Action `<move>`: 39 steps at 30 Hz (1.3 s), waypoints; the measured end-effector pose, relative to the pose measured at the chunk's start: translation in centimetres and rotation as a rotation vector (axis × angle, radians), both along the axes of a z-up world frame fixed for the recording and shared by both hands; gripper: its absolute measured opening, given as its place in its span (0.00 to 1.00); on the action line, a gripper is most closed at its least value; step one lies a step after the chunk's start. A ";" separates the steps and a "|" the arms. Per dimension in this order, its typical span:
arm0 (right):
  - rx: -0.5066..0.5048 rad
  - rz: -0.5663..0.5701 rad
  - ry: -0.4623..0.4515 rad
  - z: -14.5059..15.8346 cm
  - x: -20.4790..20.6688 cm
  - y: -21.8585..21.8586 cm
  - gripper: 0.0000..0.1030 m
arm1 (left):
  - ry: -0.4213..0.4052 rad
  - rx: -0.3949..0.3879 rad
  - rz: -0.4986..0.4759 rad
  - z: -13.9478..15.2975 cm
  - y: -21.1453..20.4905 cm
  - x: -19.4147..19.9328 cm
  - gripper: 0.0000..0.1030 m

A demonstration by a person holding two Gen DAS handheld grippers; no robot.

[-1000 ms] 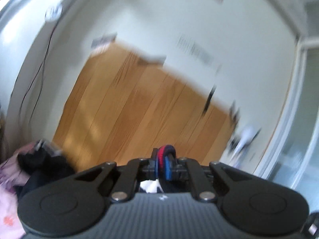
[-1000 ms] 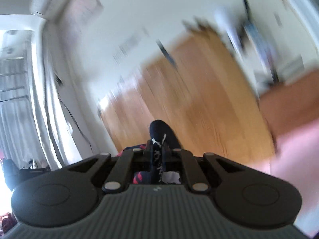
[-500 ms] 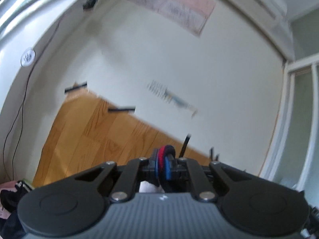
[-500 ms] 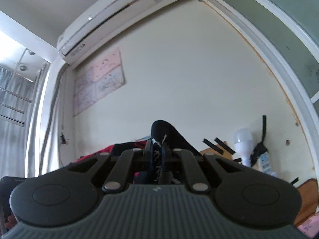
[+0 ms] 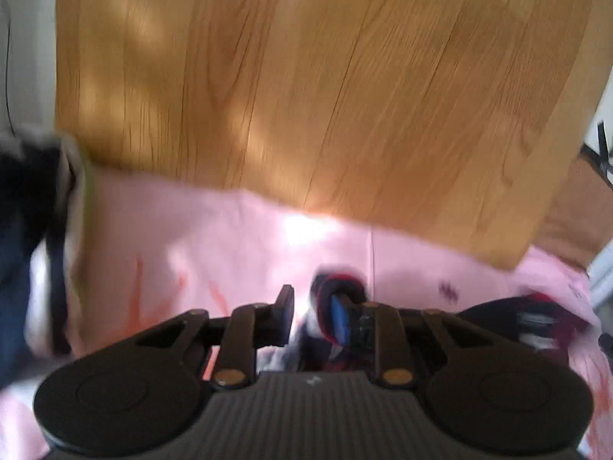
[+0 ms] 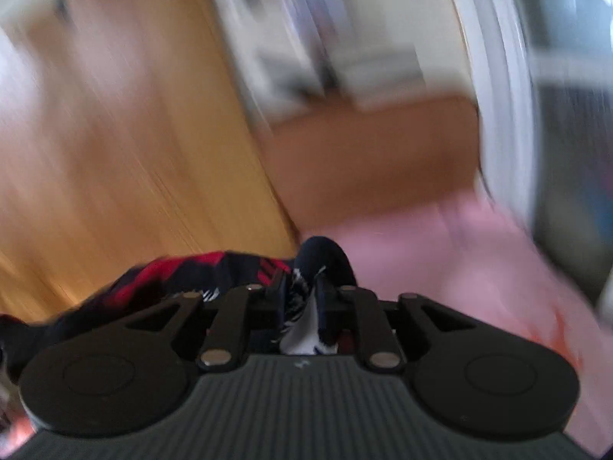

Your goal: Fold small clothes

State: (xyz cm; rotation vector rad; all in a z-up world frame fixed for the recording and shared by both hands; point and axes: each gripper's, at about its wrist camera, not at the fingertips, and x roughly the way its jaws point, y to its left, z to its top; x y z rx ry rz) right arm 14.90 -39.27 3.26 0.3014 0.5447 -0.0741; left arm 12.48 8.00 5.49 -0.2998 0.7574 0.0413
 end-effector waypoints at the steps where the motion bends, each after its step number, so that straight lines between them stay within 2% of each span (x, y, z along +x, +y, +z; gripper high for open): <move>1: 0.014 0.006 -0.011 -1.4 -1.4 -1.1 0.20 | -0.013 0.038 -0.009 -1.1 0.4 -1.1 0.25; 3: -0.037 0.001 -0.011 -2.5 -4.4 -2.7 0.23 | -0.055 0.086 -0.028 -1.9 1.3 -3.1 0.36; 4: -0.053 0.012 0.002 -2.9 -6.0 -3.5 0.30 | -0.082 0.107 -0.026 -1.8 1.9 -4.1 0.43; 6: -0.057 0.035 0.034 -3.8 -9.2 -4.8 0.34 | -0.125 0.120 -0.060 -1.7 2.8 -5.9 0.52; 8: -0.092 0.076 0.075 -4.5 -10.8 -4.1 0.40 | -0.153 0.143 -0.116 -1.3 2.6 -7.2 0.53; 10: -0.153 0.139 0.101 -5.2 -12.4 -2.6 0.40 | -0.164 0.179 -0.144 -0.7 1.8 -7.6 0.62; 12: -0.230 0.189 0.096 -5.5 -13.2 -0.7 0.36 | -0.166 0.175 -0.162 -0.2 1.1 -7.5 0.64; 13: -0.291 0.201 0.077 -5.5 -12.9 0.7 0.19 | -0.166 0.151 -0.174 0.2 0.9 -7.2 0.64; 14: -0.349 0.215 0.078 -5.2 -12.9 1.5 0.07 | -0.177 0.126 -0.185 0.7 0.9 -7.4 0.64; 15: -0.399 0.197 0.076 -4.7 -12.8 1.8 0.06 | -0.204 0.107 -0.182 1.5 1.1 -7.8 0.66; 16: -0.435 0.172 0.056 -4.2 -12.5 1.5 0.05 | -0.236 0.096 -0.176 2.3 1.5 -8.5 0.74; 18: -0.592 0.005 0.013 -2.9 -11.5 -0.9 0.04 | -0.306 0.082 -0.153 3.6 2.7 -9.7 0.86; 19: -0.704 -0.123 0.004 -2.3 -10.8 -2.9 0.04 | -0.339 0.081 -0.137 4.1 3.6 -10.5 0.88; 20: -0.764 -0.226 0.020 -1.8 -10.4 -4.8 0.05 | -0.364 0.089 -0.111 4.4 4.6 -11.1 0.88; 21: -0.780 -0.309 0.049 -1.2 -10.0 -6.6 0.05 | -0.370 0.102 -0.085 4.6 5.4 -11.5 0.88; 22: -0.733 -0.365 0.064 0.0 -10.1 -8.3 0.07 | -0.364 0.122 -0.048 4.4 6.3 -11.7 0.88; 23: -0.664 -0.370 0.040 1.1 -10.7 -8.9 0.09 | -0.348 0.134 -0.013 3.9 7.1 -11.6 0.88; 25: -0.496 -0.280 -0.027 3.0 -11.9 -8.4 0.11 | -0.283 0.128 0.043 2.4 8.6 -10.9 0.82; 29: -0.045 0.119 0.012 3.5 -10.9 -2.9 0.32 | -0.144 0.044 0.082 -1.7 10.0 -9.4 0.73; 31: 0.140 0.343 0.097 2.5 -9.0 1.9 0.33 | -0.113 0.021 0.068 -3.2 9.5 -9.3 0.73; 33: 0.259 0.500 0.166 1.4 -7.7 6.7 0.33 | -0.102 -0.001 0.028 -4.2 8.7 -9.4 0.71; 34: 0.291 0.571 0.208 0.7 -7.0 9.1 0.33 | -0.100 -0.007 0.015 -4.7 8.4 -9.6 0.71; 36: 0.268 0.691 0.308 -0.8 -5.2 14.4 0.33 | -0.092 -0.028 -0.007 -5.5 7.9 -10.0 0.71; 38: 0.192 0.726 0.375 -1.9 -2.7 18.3 0.29 | -0.080 -0.054 -0.027 -6.2 7.5 -10.8 0.71; 39: 0.152 0.718 0.356 -1.8 -1.1 19.2 0.26 | -0.077 -0.061 -0.039 -6.3 7.3 -11.2 0.72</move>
